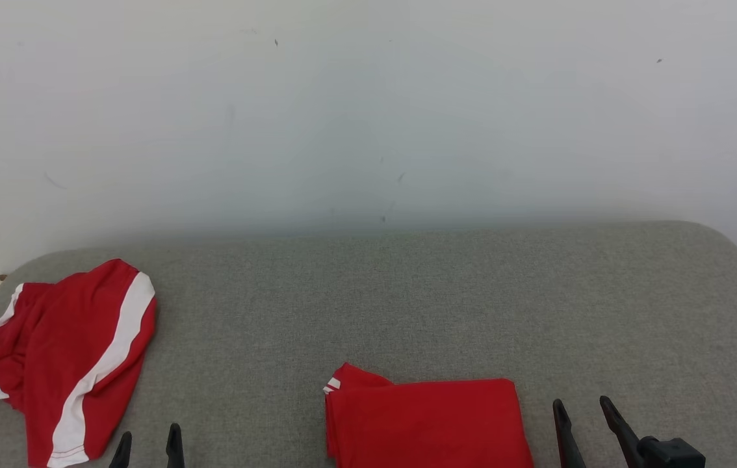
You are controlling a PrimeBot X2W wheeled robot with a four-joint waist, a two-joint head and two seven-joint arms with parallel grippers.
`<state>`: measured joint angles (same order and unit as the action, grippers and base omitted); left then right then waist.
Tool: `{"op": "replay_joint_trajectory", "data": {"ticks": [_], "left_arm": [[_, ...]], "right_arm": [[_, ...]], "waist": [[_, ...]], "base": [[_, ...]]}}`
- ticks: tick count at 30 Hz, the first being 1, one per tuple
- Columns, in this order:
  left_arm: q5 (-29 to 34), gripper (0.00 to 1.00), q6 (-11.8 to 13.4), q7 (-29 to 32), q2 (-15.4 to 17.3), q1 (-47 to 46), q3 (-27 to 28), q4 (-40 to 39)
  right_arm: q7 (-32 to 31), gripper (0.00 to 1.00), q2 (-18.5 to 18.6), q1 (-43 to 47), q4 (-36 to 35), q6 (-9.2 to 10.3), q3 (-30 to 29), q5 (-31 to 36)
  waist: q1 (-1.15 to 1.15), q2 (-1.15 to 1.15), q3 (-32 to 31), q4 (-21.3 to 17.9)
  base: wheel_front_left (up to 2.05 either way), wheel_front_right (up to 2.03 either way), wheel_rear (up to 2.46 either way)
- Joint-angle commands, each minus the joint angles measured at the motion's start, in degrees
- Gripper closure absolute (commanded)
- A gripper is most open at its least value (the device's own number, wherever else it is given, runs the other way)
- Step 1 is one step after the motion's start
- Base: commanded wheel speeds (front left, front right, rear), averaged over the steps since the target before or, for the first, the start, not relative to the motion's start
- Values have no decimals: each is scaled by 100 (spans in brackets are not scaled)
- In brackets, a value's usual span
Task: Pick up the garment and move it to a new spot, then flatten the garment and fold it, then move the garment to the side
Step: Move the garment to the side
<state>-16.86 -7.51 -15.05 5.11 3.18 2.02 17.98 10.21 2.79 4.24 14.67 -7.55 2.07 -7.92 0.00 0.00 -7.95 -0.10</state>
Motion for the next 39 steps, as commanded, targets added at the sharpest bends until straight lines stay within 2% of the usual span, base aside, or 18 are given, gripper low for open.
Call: {"op": "replay_joint_trajectory", "data": {"ticks": [1, 7, 9, 11, 14, 22, 24, 25, 29, 32, 39], "left_arm": [[40, 0, 9, -19, -10, -61, -6, -16], [69, 0, 9, -19, 2, -61, -40, 84], [73, 0, 9, -19, 0, -69, -59, 101], [68, 0, 9, -19, 2, -58, -67, 120], [65, 0, 9, -19, 10, -35, -73, 139], [17, 0, 9, -19, 24, -13, -179, 154], [3, 0, 9, -19, 26, -42, -220, 160], [3, 0, 9, -19, 26, -42, -220, 160], [-23, 0, 9, -19, 46, -94, -298, 186], [-19, 0, 9, -19, 54, -146, -333, 213], [39, 0, 9, -19, 32, -306, -383, 303]], "right_arm": [[66, 0, -1, -85, 88, 14, -24, 44], [174, 0, -3, -241, 355, 14, 89, 46], [-22, 0, -4, -302, 433, 14, 235, -164], [-587, 0, 0, -351, 541, 14, 373, -561], [-1742, 0, 0, -581, 529, 14, 522, -646], [-4751, 0, -1, -949, -333, 14, 185, -521], [-5345, 0, 0, -974, -547, 14, 49, -379], [-5345, 0, 0, -974, -547, 14, 49, -379], [-6247, 0, -2, -995, -632, 14, -239, -321], [-6640, 0, 3, -1142, -499, 14, -368, -333], [-6727, 0, -2, -1432, 146, 14, -531, -433]], "waist": [[0, 0, 7, -5], [0, 0, 14, -27], [0, 0, 11, -21], [0, 0, 2, -24], [0, 0, -2, -39], [0, 0, -15, -29], [0, 0, -3, 0], [0, 0, -3, 0], [0, 0, 47, 82], [0, 0, 94, 142], [0, 0, 220, 304]], "base": [[0, 0, 0], [0, 0, 0], [0, 0, 0], [0, 0, 0], [0, 0, 0], [0, 0, 0], [0, 0, 0], [0, 0, 0], [0, 0, 0], [0, 0, 0], [0, 0, 0]]}}
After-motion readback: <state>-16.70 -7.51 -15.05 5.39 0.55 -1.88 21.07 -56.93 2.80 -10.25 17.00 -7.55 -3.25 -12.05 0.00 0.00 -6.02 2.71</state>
